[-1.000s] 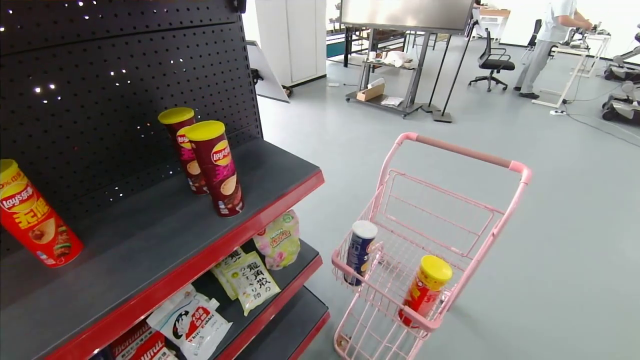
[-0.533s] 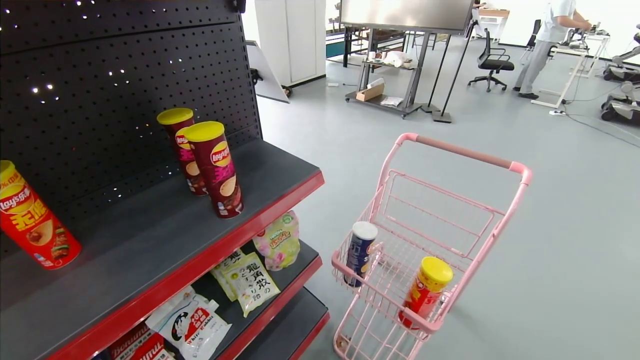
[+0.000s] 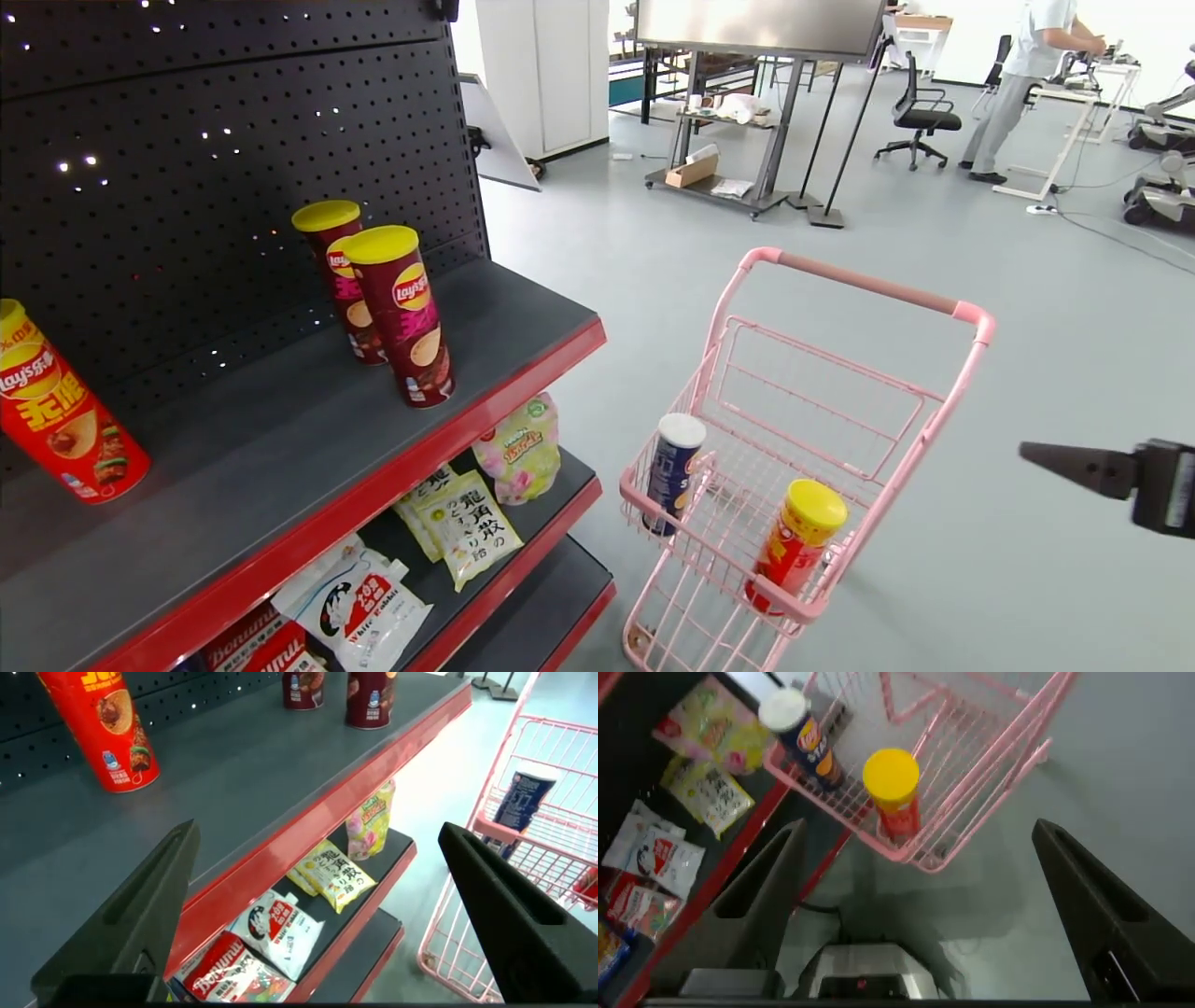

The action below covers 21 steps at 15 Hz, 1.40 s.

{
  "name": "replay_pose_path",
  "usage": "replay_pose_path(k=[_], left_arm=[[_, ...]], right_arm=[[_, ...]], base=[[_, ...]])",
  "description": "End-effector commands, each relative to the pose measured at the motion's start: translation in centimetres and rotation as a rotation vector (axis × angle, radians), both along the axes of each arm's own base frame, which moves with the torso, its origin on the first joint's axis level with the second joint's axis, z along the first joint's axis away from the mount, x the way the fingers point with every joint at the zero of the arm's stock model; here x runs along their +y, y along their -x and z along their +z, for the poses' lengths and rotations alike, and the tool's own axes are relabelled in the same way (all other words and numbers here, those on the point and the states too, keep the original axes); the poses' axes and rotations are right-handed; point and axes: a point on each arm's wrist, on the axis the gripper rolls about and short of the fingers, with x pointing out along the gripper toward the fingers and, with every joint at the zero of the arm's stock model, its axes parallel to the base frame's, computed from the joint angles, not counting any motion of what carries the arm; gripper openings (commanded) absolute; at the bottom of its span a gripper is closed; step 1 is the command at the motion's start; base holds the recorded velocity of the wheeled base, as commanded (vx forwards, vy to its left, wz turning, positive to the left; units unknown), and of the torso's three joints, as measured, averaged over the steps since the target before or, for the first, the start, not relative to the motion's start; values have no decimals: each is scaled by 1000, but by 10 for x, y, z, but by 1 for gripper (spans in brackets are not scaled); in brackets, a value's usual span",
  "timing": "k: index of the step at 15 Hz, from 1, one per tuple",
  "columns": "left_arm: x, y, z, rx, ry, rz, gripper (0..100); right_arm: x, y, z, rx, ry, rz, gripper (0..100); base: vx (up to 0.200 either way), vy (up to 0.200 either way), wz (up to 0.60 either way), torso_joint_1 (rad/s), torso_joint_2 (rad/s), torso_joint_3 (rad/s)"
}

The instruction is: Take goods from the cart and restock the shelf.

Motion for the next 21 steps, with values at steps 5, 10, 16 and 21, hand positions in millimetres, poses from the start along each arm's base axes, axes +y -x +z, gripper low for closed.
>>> replay_pose_path(k=[5, 10, 16, 21], left_arm=[[0, 0, 0, 1, -2, 0, 100], [0, 0, 0, 1, -2, 0, 100], [0, 0, 0, 1, -2, 0, 100], [0, 0, 0, 1, 0, 0, 100]], right_arm=[[25, -47, -61, 244, 12, 116, 100], [28, -30, -68, 262, 22, 144, 100], [29, -26, -71, 250, 31, 165, 100], [30, -28, -90, 192, 53, 212, 100]], base=[[0, 0, 0, 0, 0, 0], [0, 0, 0, -126, 295, 174], [0, 0, 0, -144, 351, 203], [0, 0, 0, -148, 376, 227]])
